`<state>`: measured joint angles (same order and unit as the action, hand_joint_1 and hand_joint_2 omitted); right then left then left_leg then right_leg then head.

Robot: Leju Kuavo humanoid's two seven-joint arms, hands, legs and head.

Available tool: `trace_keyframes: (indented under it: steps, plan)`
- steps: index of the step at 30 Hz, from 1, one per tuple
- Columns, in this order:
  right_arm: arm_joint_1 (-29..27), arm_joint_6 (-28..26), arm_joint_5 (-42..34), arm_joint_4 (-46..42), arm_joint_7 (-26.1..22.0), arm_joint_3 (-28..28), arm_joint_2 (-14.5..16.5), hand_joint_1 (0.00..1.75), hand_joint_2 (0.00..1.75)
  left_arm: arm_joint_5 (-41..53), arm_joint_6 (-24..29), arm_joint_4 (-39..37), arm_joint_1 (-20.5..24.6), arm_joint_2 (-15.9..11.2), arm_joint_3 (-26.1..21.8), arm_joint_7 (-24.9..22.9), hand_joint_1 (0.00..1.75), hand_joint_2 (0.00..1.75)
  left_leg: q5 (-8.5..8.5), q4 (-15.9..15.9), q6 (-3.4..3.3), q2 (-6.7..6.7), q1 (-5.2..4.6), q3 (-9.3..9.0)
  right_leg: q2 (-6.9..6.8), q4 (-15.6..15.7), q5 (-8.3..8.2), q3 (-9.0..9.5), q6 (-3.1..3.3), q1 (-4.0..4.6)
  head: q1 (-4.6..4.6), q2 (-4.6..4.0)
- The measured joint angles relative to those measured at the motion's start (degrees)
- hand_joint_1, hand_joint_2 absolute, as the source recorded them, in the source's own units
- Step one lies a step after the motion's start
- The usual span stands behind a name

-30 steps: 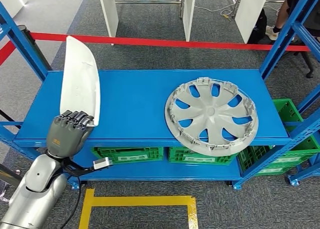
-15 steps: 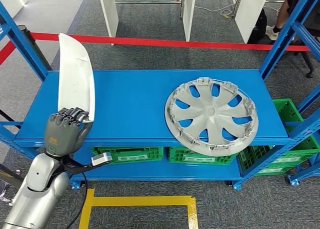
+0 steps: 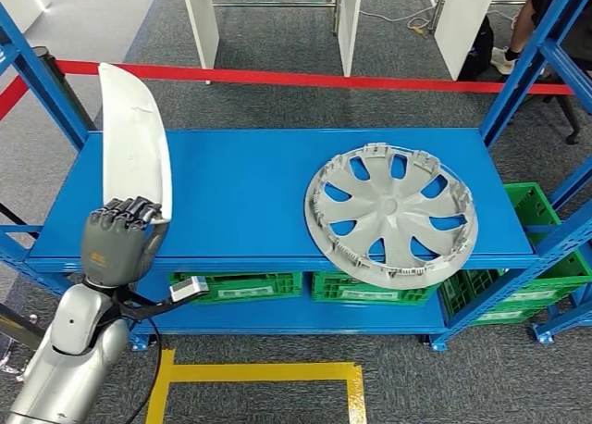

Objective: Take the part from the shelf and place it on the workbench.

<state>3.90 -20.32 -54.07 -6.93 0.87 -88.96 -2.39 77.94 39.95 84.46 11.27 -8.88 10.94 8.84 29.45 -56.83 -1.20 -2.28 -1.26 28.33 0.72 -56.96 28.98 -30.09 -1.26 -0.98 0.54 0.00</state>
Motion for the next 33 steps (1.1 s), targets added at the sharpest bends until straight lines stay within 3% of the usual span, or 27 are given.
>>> trace_keyframes:
  steps: [6,10,12,14,15,16,17,18,19,21,23,26,28,30,31,32,33]
  plan:
    - [0.0,-0.03,-0.13,-0.07,-0.1,0.0,0.31,0.0,0.0,-1.21,0.0,-0.13,0.03,-0.78,0.22,-1.09,1.75,1.75,0.08,-0.39,-0.2,0.0,-0.13,0.22,0.02,0.04,-0.17,-0.04,-0.33,-0.13,0.01,0.0]
    - [0.03,-0.05,-0.14,-0.13,-0.12,0.0,0.46,0.0,0.0,-1.23,0.0,-0.13,0.11,-1.2,0.49,-1.17,1.75,1.75,-0.41,0.18,-1.17,0.14,0.08,0.23,-0.01,0.04,-0.11,-0.32,-0.95,-0.09,-0.03,0.0]
    - [0.1,-0.09,-0.14,-0.14,-0.15,0.0,0.46,0.0,0.0,-1.24,0.02,-0.13,0.2,-1.25,0.61,-1.19,1.75,1.75,-0.91,0.94,-1.83,0.37,0.4,0.08,-0.14,-3.42,1.85,-2.36,-1.11,0.02,-0.28,0.0]
    - [0.06,-0.1,-0.15,-0.15,-0.19,0.0,0.46,0.0,0.0,-1.25,0.04,-0.17,0.13,-1.29,0.69,-1.19,1.75,1.75,-0.99,1.01,-2.05,0.54,0.36,0.14,-0.23,-11.24,4.95,-6.62,-1.13,0.07,-0.51,0.0]
    - [-0.01,-0.1,-0.17,-0.15,-0.19,0.0,0.46,0.0,0.0,-1.25,0.04,-0.22,0.07,-1.32,0.73,-1.2,1.75,1.75,-0.95,0.99,-2.07,0.57,0.32,0.15,-0.24,-14.75,5.72,-8.69,-1.14,0.09,-0.56,0.0]
    - [-0.08,-0.1,-0.2,-0.15,-0.18,0.0,0.46,0.0,0.0,-1.25,0.04,-0.28,0.02,-1.34,0.79,-1.2,1.75,1.75,-0.87,0.97,-2.08,0.59,0.26,0.09,-0.24,-16.57,5.37,-10.01,-1.1,0.13,-0.56,0.0]
    - [-0.11,-0.1,-0.22,-0.15,-0.17,0.0,0.46,0.0,0.0,-1.25,0.04,-0.32,0.02,-1.34,0.84,-1.2,1.75,1.75,-0.74,0.95,-2.06,0.56,0.22,-0.03,-0.24,-15.99,3.8,-10.23,-0.96,0.18,-0.57,0.0]
    - [-0.11,-0.1,-0.24,-0.15,-0.17,0.01,0.46,0.0,0.0,-1.25,0.04,-0.34,0.02,-1.34,0.89,-1.21,1.75,1.75,-0.54,0.93,-2.0,0.54,0.17,-0.26,-0.23,-13.14,1.31,-9.34,-0.72,0.25,-0.58,0.0]
    - [-0.09,-0.1,-0.25,-0.15,-0.17,0.01,0.46,0.0,0.0,-1.25,0.04,-0.35,0.02,-1.34,0.93,-1.21,1.75,1.75,-0.27,0.91,-1.9,0.52,0.13,-0.51,-0.18,-9.12,-1.14,-7.79,-0.34,0.37,-0.57,0.0]
    - [-0.06,-0.1,-0.25,-0.15,-0.17,0.02,0.45,0.0,0.0,-1.25,0.05,-0.37,0.06,-1.34,0.96,-1.21,1.75,1.75,0.23,0.82,-1.5,0.49,0.05,-0.75,-0.11,-2.96,-3.61,-4.56,0.34,0.66,-0.53,0.0]
    - [-0.07,-0.11,-0.25,-0.15,-0.17,0.02,0.44,0.0,0.0,-1.26,0.07,-0.42,0.08,-1.36,0.98,-1.21,1.75,1.75,0.43,0.76,-0.99,0.46,0.1,-0.73,-0.12,-1.45,-3.32,-3.37,0.85,0.91,-0.5,0.0]
    - [0.07,-0.17,-0.26,-0.19,-0.19,0.02,0.52,0.0,0.0,-1.26,0.1,-0.39,0.22,-1.46,1.15,-1.21,1.75,1.75,1.51,-0.25,0.06,0.78,0.06,-0.41,-0.34,0.26,-2.91,-2.63,1.65,0.47,-0.32,0.0]
    - [0.11,-0.24,-0.29,-0.22,-0.2,0.03,0.52,0.0,0.0,-1.28,0.11,-0.4,0.33,-1.61,1.32,-1.24,1.75,1.75,4.44,-5.4,1.06,1.24,0.51,1.91,-0.56,0.87,-2.97,-2.09,1.78,0.16,-0.01,0.0]
    - [0.05,-0.22,-0.33,-0.23,-0.2,0.03,0.51,0.0,0.0,-1.31,0.11,-0.5,0.22,-1.73,1.44,-1.28,1.75,1.75,7.49,-13.27,1.94,1.42,1.27,6.0,-0.73,0.86,-2.93,-2.06,1.8,0.08,0.09,0.0]
    - [0.01,-0.21,-0.33,-0.23,-0.2,0.03,0.54,0.0,0.0,-1.32,0.11,-0.59,0.1,-1.76,1.51,-1.32,1.75,1.75,7.71,-15.69,2.31,1.46,1.62,7.47,-0.82,0.79,-2.88,-2.1,1.76,-0.01,0.1,0.0]
    - [-0.02,-0.19,-0.33,-0.24,-0.2,0.02,0.56,0.0,0.0,-1.36,0.11,-0.69,0.02,-1.81,1.58,-1.36,1.75,1.75,6.76,-16.1,2.66,1.5,1.93,8.0,-0.88,0.68,-2.82,-2.14,1.66,-0.16,0.09,0.0]
    - [-0.01,-0.19,-0.34,-0.24,-0.2,0.02,0.6,0.0,0.0,-1.45,0.11,-0.79,-0.01,-1.85,1.64,-1.44,1.75,1.75,4.65,-14.04,3.01,1.56,2.24,7.33,-0.91,0.49,-2.72,-2.17,1.48,-0.38,0.08,0.0]
